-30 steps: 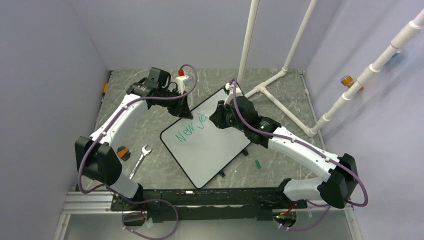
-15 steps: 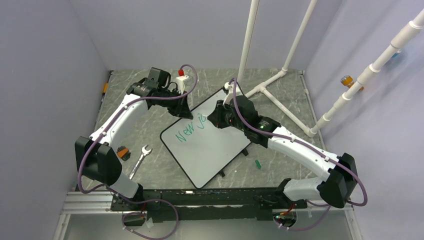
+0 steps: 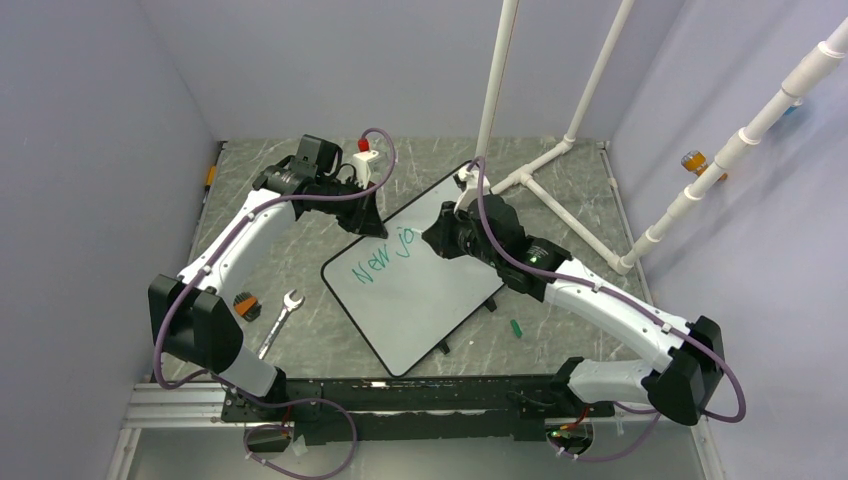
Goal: Write a sentence on the whiteboard
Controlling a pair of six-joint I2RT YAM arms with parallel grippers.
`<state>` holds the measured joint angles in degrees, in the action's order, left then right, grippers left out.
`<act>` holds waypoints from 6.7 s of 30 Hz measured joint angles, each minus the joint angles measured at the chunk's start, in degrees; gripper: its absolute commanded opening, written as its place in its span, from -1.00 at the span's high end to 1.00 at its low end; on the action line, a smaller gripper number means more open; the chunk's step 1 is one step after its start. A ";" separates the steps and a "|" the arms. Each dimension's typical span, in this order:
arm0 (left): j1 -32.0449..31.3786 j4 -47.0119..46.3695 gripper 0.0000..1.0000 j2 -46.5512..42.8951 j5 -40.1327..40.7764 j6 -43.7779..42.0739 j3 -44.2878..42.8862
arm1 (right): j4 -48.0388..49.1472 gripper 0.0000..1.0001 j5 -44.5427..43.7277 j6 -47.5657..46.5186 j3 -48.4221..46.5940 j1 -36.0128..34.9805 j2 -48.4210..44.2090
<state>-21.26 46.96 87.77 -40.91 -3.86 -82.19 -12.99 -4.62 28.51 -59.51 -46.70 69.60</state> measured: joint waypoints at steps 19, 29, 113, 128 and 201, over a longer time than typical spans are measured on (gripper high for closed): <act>0.02 0.20 1.00 -0.09 0.35 -0.02 0.00 | -0.22 1.00 -1.40 -0.46 -0.98 0.37 1.86; 0.02 0.28 1.00 -0.09 0.70 -0.02 0.00 | -0.07 1.00 -1.03 -0.46 -1.16 0.52 2.25; 0.02 0.39 1.00 -0.09 0.81 -0.02 0.00 | -0.22 1.00 -1.31 3.23 8.55 1.42 -4.46; 0.02 0.39 1.00 -0.13 0.66 -0.02 0.00 | -0.44 1.00 0.70 3.26 8.24 1.66 -4.57; -0.74 -0.81 1.00 -0.33 -0.39 -0.17 0.00 | -0.46 1.00 9.99 -7.72 1.11 10.47 -2.82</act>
<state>-22.00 46.15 87.44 -41.30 -4.03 -82.19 -13.45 5.37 20.80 -58.39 -36.23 66.78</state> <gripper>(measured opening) 0.034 0.150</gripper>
